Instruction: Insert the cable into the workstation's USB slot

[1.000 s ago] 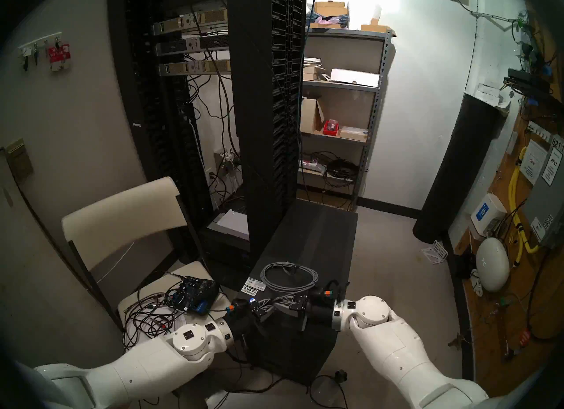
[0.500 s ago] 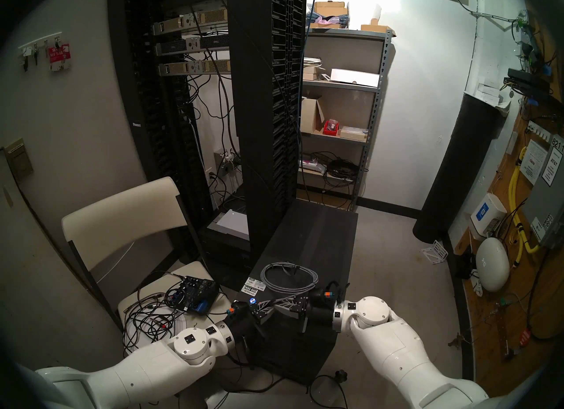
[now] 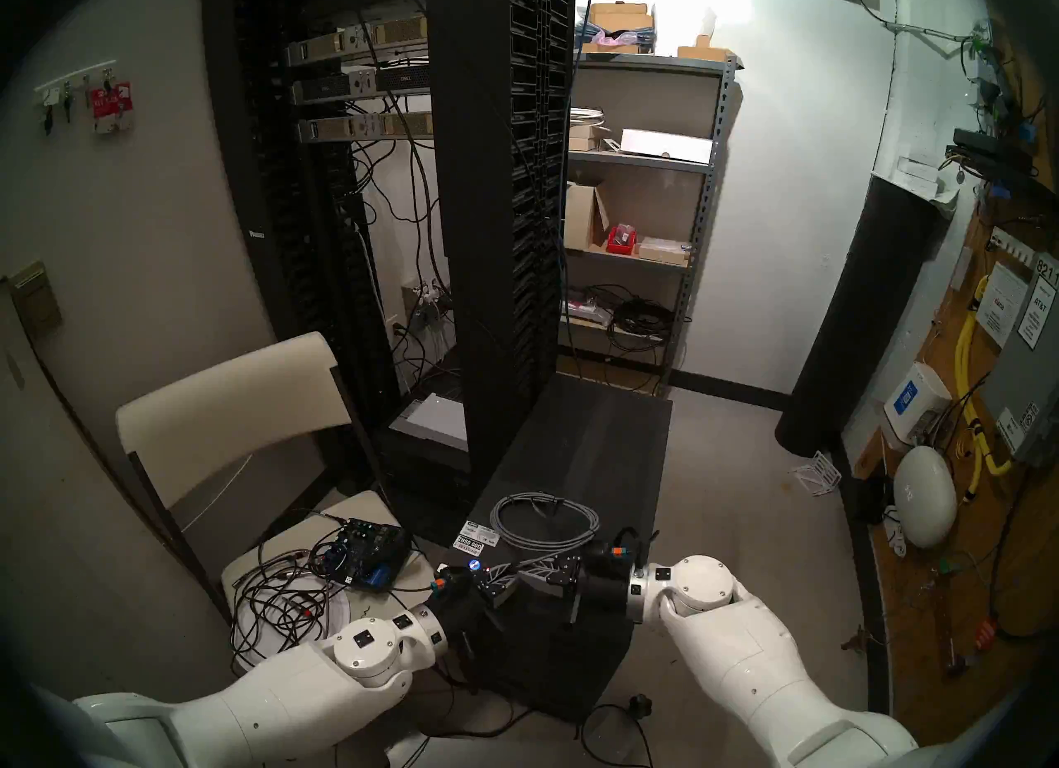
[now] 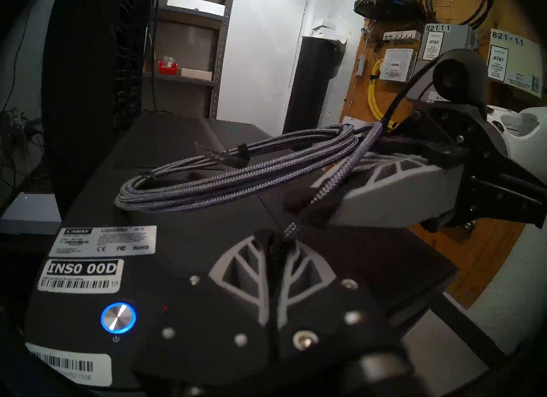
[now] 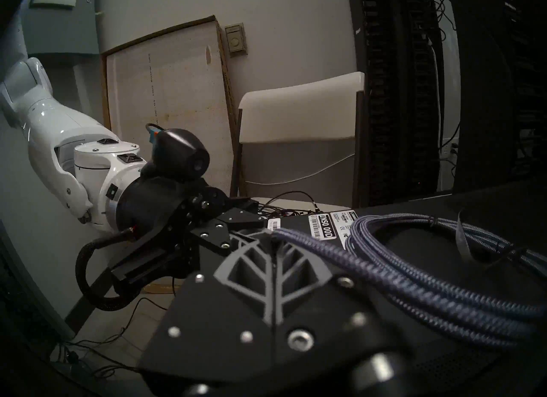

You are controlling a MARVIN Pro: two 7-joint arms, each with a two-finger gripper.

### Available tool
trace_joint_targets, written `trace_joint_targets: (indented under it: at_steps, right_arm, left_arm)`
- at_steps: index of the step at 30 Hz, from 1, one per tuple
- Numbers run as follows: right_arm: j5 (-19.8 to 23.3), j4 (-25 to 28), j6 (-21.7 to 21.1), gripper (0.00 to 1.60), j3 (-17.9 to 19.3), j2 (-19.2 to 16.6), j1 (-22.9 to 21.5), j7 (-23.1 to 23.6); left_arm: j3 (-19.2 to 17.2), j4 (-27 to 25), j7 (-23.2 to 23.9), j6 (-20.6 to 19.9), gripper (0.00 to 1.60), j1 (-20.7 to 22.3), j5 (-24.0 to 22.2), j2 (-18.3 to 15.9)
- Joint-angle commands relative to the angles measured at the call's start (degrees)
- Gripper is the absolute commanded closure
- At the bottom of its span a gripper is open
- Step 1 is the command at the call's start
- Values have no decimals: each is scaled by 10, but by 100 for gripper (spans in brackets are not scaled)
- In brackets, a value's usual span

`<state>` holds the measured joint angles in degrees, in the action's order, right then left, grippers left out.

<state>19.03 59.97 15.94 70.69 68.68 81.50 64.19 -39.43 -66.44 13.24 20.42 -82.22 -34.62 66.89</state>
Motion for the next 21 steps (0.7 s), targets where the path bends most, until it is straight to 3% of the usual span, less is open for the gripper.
trace_joint_targets:
  at_steps: [1, 21]
  right_arm:
    - [14, 19, 5, 160, 4, 4, -12, 18]
    - [13, 11, 2, 160, 8, 9, -17, 26]
  left_arm:
    - [-6, 26, -14, -3, 160, 8, 3, 2]
    - [-10, 27, -23, -6, 160, 3, 13, -7]
